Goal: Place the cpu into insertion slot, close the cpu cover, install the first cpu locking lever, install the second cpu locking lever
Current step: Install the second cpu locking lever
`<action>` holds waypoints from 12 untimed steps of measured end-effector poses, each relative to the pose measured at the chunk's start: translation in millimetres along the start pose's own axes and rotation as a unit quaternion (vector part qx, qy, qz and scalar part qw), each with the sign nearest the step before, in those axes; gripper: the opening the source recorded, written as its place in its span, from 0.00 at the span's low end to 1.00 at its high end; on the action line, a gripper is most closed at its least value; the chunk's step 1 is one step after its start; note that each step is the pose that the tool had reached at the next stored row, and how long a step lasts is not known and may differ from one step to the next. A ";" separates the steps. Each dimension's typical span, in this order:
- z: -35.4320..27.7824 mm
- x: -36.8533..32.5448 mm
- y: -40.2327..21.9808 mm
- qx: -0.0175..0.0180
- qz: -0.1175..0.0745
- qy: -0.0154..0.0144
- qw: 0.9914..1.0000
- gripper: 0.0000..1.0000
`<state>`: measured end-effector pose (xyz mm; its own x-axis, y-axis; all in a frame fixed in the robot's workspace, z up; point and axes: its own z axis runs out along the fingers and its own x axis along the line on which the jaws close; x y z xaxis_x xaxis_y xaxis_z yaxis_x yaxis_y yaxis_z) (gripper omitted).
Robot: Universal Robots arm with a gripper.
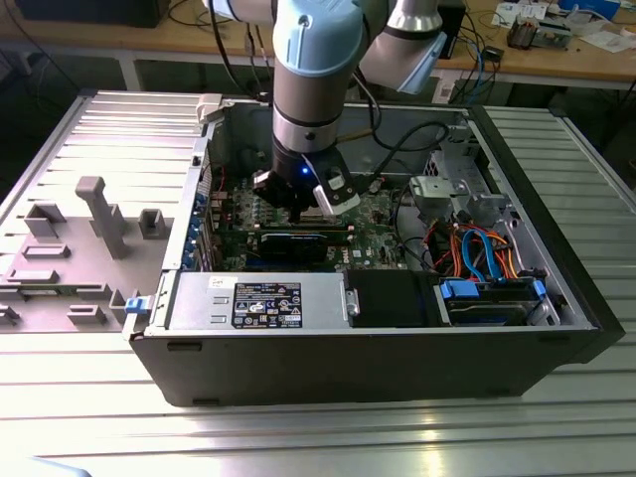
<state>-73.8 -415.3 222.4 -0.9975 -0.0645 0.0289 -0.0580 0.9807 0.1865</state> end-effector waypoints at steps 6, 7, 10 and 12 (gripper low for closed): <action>4.4 6.2 -1.0 -0.010 0.000 -0.001 1.000 0.11; 5.9 7.3 -1.2 -0.013 -0.001 -0.001 1.000 0.11; 8.1 8.3 -1.5 -0.017 -0.001 -0.001 1.000 0.11; 9.2 8.6 -1.8 -0.019 -0.001 -0.001 1.000 0.11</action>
<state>-82.6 -415.9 213.3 -0.9975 -0.0655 0.0265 -0.0579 0.9728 0.2243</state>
